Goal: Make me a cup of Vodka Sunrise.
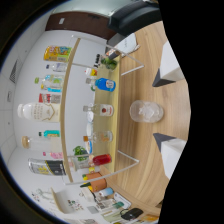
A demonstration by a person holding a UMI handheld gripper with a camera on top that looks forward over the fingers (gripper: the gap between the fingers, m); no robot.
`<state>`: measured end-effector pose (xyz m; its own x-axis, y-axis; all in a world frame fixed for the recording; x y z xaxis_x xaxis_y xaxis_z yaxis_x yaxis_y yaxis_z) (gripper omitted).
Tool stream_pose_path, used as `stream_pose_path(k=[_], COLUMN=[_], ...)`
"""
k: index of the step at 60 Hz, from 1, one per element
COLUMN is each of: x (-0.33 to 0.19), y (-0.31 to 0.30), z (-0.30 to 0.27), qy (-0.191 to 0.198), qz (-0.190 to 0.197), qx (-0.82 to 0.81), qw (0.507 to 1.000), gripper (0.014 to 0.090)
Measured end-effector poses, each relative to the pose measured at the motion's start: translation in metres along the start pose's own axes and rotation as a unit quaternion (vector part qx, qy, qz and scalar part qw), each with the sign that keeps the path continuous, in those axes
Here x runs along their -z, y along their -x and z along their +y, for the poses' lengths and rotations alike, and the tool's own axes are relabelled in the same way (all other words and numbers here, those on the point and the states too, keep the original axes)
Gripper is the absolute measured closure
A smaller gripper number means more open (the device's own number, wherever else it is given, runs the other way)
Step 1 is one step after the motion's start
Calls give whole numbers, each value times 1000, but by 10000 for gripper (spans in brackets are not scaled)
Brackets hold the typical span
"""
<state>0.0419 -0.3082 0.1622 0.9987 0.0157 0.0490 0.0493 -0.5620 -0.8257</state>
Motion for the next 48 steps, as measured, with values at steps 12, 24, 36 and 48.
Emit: stream_pose_path(k=[12,24,36,48], x=[3,23,38,19], y=[-2,6,71,142], z=[-1,10,15,-36], qy=[-2,-5,-27,-93], qz=[9,21,-7,-35], qx=[-1,-8,-23,-45], qw=[1000,1000,999,994], gripper=[178,178,190,187])
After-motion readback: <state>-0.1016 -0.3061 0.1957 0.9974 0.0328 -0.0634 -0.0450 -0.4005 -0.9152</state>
